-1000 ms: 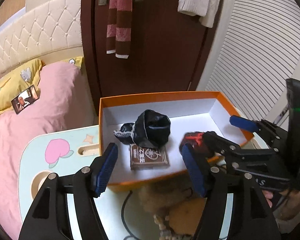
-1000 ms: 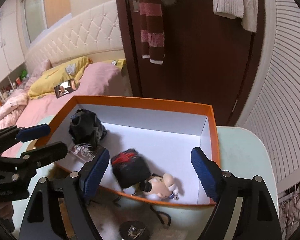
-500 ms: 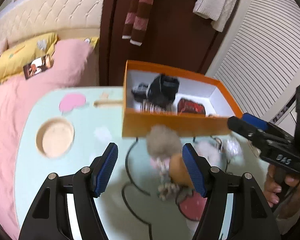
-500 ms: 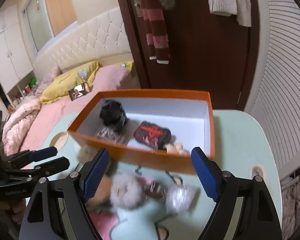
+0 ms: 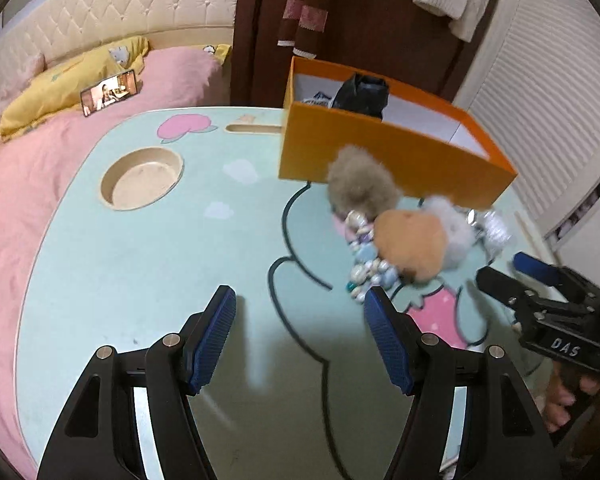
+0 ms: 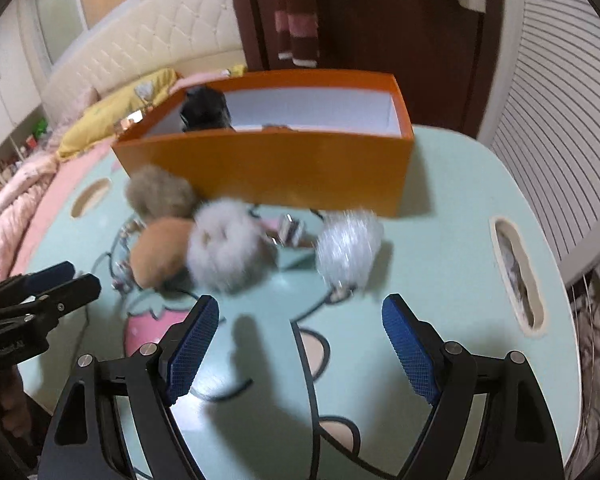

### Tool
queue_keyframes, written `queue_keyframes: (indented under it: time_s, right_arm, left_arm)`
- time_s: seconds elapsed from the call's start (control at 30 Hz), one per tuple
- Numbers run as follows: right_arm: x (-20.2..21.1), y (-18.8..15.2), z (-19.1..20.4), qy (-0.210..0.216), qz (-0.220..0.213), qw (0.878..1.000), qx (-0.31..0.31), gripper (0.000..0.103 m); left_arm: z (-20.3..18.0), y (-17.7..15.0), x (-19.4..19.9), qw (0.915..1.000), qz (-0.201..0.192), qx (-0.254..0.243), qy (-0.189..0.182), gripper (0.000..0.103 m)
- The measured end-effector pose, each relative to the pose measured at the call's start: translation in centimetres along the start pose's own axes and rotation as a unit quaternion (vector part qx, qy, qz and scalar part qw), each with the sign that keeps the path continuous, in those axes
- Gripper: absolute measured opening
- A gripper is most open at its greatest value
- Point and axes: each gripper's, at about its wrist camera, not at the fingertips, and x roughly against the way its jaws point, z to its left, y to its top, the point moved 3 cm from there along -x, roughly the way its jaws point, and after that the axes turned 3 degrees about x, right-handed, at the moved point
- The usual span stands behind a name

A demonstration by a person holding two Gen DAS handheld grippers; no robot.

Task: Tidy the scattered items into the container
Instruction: 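Open both tools and withdraw them from the box back over the table, then grasp the beaded keychain with left tool while right tool grasps the clear bubble-wrap ball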

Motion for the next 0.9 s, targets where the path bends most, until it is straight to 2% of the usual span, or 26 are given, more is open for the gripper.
queue_keyframes:
  time_s: [0.03,0.13,0.2,0.23,0.27,0.4,0.57,0.7,0.8,0.9]
  right_arm:
    - [-0.2,-0.2,-0.1,-0.001,0.006,1.000,-0.006,0.085]
    - [-0.3,-0.6,0.0,-0.028,0.007,1.000,0.004,0.101]
    - [-0.4,-1.0,0.4,-0.042,0.002,0.999,0.014,0.103]
    - [-0.4,-1.1,0.4,-0.043,0.000,0.999,0.012,0.103]
    - [-0.3,-1.1,0.5,-0.045,-0.005,0.999,0.011,0.103]
    - [0.0,-1.3,0.5,-0.051,-0.026,0.998,0.007,0.103]
    - [-0.3,-1.2,0.3,-0.049,-0.029,0.998,0.009,0.103]
    - [-0.3,-1.6,0.3,-0.048,-0.029,0.998,0.010,0.103]
    - [-0.3,-1.6,0.3,-0.049,-0.029,0.998,0.010,0.103]
    - [-0.3,-1.6,0.3,-0.049,-0.029,0.998,0.010,0.103]
  left_arm:
    - [-0.1,-0.1,0.0,0.9999,-0.008,-0.009,0.006,0.070]
    - [-0.6,-0.3,-0.4,0.9991,-0.009,-0.031,0.026,0.086]
    - [-1.0,-0.5,-0.7,0.9978,-0.011,-0.052,0.040,0.089]
    - [-1.3,-0.8,-0.9,0.9966,-0.016,-0.065,0.048,0.094]
    - [-1.4,-0.9,-0.9,0.9967,-0.018,-0.068,0.041,0.103]
    - [-1.5,-1.0,-1.1,0.9966,-0.018,-0.071,0.037,0.103]
    - [-1.5,-1.0,-1.0,0.9966,-0.017,-0.073,0.034,0.103]
    - [-1.8,-0.9,-0.9,0.9970,-0.018,-0.075,0.004,0.103]
    - [-1.5,-0.2,-0.4,0.9980,-0.028,-0.046,-0.032,0.103]
    - [-1.4,1.1,0.2,0.9972,-0.044,-0.044,-0.041,0.101]
